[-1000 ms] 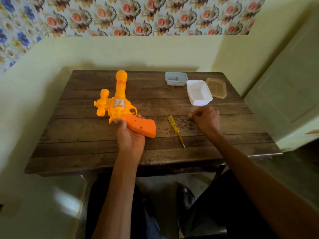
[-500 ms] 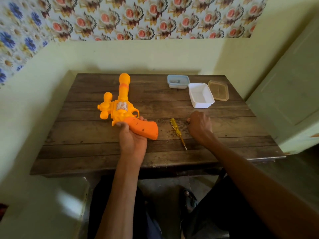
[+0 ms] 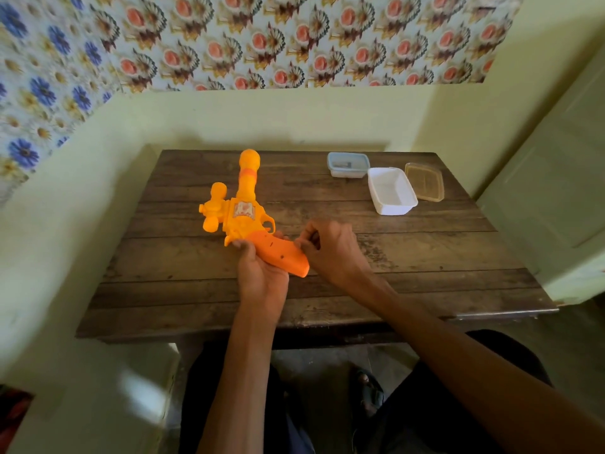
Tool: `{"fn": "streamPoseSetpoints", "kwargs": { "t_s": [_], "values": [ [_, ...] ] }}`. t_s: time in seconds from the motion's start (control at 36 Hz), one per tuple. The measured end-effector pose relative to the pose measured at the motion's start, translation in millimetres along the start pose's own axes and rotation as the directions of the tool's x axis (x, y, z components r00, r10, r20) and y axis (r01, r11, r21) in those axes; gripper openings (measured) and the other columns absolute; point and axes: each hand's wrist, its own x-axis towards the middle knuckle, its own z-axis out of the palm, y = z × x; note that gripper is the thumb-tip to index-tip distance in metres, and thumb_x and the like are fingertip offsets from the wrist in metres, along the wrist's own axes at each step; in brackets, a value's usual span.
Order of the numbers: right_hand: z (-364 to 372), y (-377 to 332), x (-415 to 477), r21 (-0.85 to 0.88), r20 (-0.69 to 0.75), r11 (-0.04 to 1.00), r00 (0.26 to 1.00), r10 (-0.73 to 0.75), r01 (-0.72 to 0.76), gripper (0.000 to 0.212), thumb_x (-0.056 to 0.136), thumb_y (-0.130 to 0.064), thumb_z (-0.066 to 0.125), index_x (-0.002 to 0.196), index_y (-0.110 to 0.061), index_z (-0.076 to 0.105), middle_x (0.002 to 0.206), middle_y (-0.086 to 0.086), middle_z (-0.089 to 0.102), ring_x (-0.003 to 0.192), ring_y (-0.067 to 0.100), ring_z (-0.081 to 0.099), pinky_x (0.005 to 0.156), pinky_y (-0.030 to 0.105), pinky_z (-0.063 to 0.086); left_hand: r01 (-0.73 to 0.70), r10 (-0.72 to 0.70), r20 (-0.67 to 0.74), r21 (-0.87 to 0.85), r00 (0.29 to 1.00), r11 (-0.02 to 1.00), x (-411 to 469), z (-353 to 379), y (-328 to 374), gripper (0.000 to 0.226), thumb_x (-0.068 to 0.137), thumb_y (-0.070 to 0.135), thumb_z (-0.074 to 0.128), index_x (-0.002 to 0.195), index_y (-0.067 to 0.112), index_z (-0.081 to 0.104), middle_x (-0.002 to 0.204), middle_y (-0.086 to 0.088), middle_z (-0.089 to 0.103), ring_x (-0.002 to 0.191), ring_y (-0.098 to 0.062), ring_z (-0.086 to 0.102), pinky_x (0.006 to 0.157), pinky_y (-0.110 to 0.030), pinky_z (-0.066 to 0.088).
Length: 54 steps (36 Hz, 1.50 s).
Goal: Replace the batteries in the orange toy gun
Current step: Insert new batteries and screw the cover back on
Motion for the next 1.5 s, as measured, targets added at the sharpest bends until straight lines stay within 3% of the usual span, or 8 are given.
{"fn": "streamPoseSetpoints", "kwargs": {
  "t_s": [0.36,0.47,0.61,0.75,0.94,1.19,1.33,1.5],
  "values": [
    [-9,-7,-3,0.183,-0.021,0.979,0.996,-0.082,0.084,0.023,0.072,-0.009,0.081,0.086,-0.019,0.067,0.076,-0.01,0.072,0.071,-0.005,0.067,0.066,0.01,0.053,-0.016,0.017,-0.012,0.045,1.0,0.999,-3,4,2,0.044,0.104,0.044,0.026,0.125,0.014,0.05,0.101,-0.015,0.061,0.091,-0.026,0.057,0.079,-0.042,0.048],
    [-7,-10,-6,0.134,-0.021,0.984,0.993,-0.113,0.115,0.024,0.071,-0.011,0.082,0.086,-0.021,0.066,0.072,-0.012,0.072,0.07,-0.007,0.067,0.069,0.019,0.057,-0.027,0.028,-0.008,0.073,1.0,0.997,-1,5,3,0.043,0.105,0.042,0.022,0.112,0.014,0.053,0.078,-0.005,0.071,0.078,-0.02,0.063,0.071,-0.037,0.049],
    [1,-16,-11,-0.056,-0.068,0.977,0.976,-0.208,0.204,0.024,0.075,-0.022,0.077,0.086,-0.031,0.058,0.077,-0.013,0.072,0.076,0.002,0.069,0.068,0.035,0.057,0.005,-0.005,0.002,0.079,1.0,0.997,-1,4,3,0.054,0.102,0.048,0.026,0.138,0.009,0.036,0.118,-0.022,0.049,0.115,-0.035,0.042,0.067,-0.031,0.054],
    [8,-16,-12,-0.215,-0.027,0.936,0.957,-0.29,0.278,0.015,0.081,-0.029,0.068,0.09,-0.027,0.056,0.084,-0.006,0.071,0.079,0.017,0.068,0.065,0.038,0.055,0.018,-0.018,0.0,0.049,1.0,0.999,6,1,2,0.056,0.103,0.048,0.024,0.137,0.007,0.039,0.104,-0.012,0.056,0.09,-0.021,0.055,0.059,-0.024,0.054],
    [12,-16,-16,-0.197,-0.062,0.931,0.944,-0.324,0.307,0.013,0.08,-0.025,0.064,0.087,-0.026,0.053,0.077,-0.004,0.067,0.07,0.019,0.064,0.057,0.039,0.053,-0.017,0.017,0.006,0.079,1.0,0.997,6,2,2,0.053,0.102,0.05,0.023,0.131,0.009,0.041,0.101,-0.009,0.057,0.092,-0.022,0.055,0.082,-0.036,0.047],
    [15,-16,-21,-0.362,-0.123,0.847,0.881,-0.456,0.388,0.004,0.084,-0.019,0.06,0.081,-0.017,0.058,0.064,0.001,0.06,0.055,0.023,0.053,0.048,0.03,0.039,0.007,-0.006,-0.009,0.078,1.0,0.997,7,0,0,0.05,0.103,0.049,0.022,0.109,0.01,0.053,0.083,-0.007,0.066,0.076,-0.019,0.063,0.066,-0.029,0.057],
    [25,-13,-20,-0.532,-0.134,0.743,0.825,-0.548,0.407,0.01,0.09,-0.015,0.058,0.08,-0.014,0.061,0.064,0.003,0.064,0.06,0.025,0.059,0.059,0.034,0.043,0.05,-0.048,-0.034,0.069,0.998,0.996,6,1,-1,0.051,0.103,0.051,0.025,0.106,0.008,0.053,0.09,-0.01,0.061,0.086,-0.022,0.058,0.084,-0.037,0.047],
    [20,-21,-13,-0.146,-0.094,0.958,0.96,-0.263,0.248,0.022,0.069,-0.003,0.075,0.076,-0.024,0.072,0.073,-0.007,0.071,0.072,0.01,0.065,0.062,0.033,0.055,0.04,-0.04,-0.008,0.062,0.999,0.997,3,2,-1,0.051,0.102,0.051,0.022,0.106,0.01,0.054,0.089,-0.008,0.061,0.085,-0.022,0.056,0.081,-0.034,0.044]
  ]
}}
